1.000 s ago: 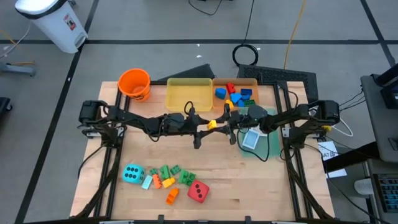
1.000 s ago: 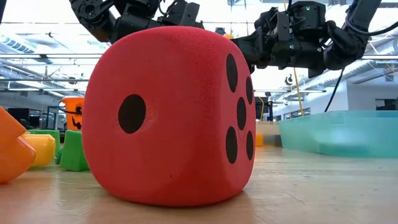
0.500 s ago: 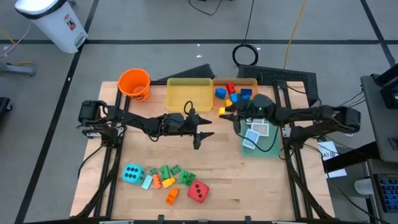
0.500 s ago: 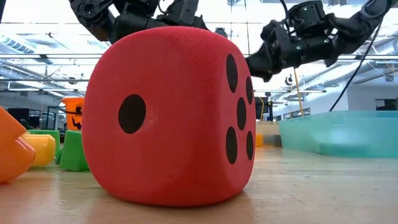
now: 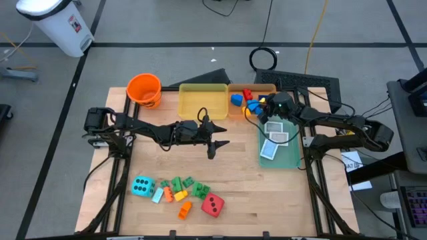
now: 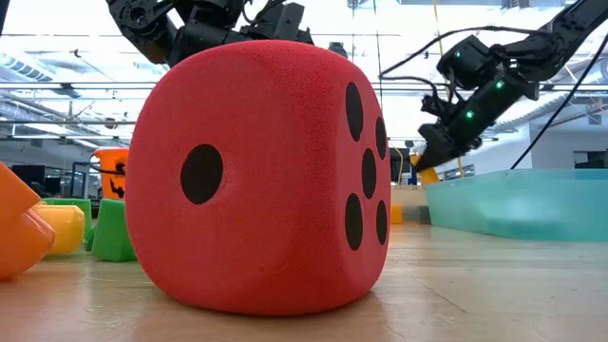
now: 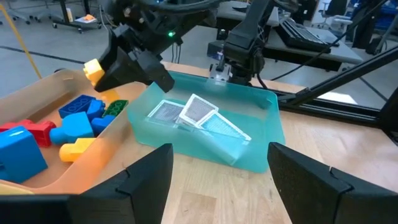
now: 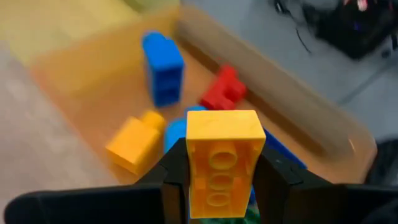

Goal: Pick & Place Toys
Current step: Put the yellow game piece into the orange bin, then put the green game piece into the orange bin

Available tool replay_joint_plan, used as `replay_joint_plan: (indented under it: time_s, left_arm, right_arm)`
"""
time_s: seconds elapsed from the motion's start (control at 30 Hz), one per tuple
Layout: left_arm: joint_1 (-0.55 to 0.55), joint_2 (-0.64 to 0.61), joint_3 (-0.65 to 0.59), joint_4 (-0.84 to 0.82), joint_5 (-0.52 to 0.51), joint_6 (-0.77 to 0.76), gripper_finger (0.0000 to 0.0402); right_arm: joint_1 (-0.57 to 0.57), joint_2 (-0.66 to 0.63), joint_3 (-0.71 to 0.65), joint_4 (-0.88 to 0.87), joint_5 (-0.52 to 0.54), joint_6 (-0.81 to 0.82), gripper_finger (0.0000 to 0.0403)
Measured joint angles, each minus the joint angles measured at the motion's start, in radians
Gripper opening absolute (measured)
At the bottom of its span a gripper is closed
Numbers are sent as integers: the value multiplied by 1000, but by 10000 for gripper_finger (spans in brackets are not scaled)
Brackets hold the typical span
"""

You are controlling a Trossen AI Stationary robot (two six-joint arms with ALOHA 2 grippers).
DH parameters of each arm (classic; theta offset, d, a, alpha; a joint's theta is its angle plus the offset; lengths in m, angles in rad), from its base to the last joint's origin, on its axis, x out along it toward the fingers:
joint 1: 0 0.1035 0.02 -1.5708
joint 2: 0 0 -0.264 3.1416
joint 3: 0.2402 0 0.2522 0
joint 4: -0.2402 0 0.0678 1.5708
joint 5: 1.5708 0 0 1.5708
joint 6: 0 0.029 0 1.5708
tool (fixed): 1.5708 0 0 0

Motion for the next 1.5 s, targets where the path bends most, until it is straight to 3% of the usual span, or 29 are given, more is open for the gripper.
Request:
replay_joint_plan:
  time_s: [0.27, 0.73, 0.87, 0.97, 1.07, 1.23, 1.37, 1.5]
  left_arm:
    - [0, 0, 0, -9, 0, 0, 269]
    - [0, -1, 0, -37, -2, -24, 269]
    - [-13, -72, 9, -210, -28, -44, 269]
    - [-44, -166, 41, -487, -100, -71, 269]
    - [-88, -246, 72, -785, -118, -169, 269]
    - [-198, -314, 77, -1126, -29, -490, 269]
    - [-311, -304, 77, -1257, -15, -728, 269]
    - [-412, -258, 77, -1283, -1, -1003, 269]
  right_arm:
    - [-56, 0, 0, -102, -1, 53, 106]
    - [-58, -4, 0, -95, -1, 87, 249]
    - [-58, -24, 0, -99, -12, 66, 282]
    - [-57, -48, 0, -99, -31, 60, 297]
    - [-52, -73, 0, -100, -31, 60, 303]
    - [-42, -94, 0, -96, -33, 63, 300]
    - [-36, -95, 0, -91, -39, 64, 296]
    - [-33, -95, 0, -91, -57, 71, 295]
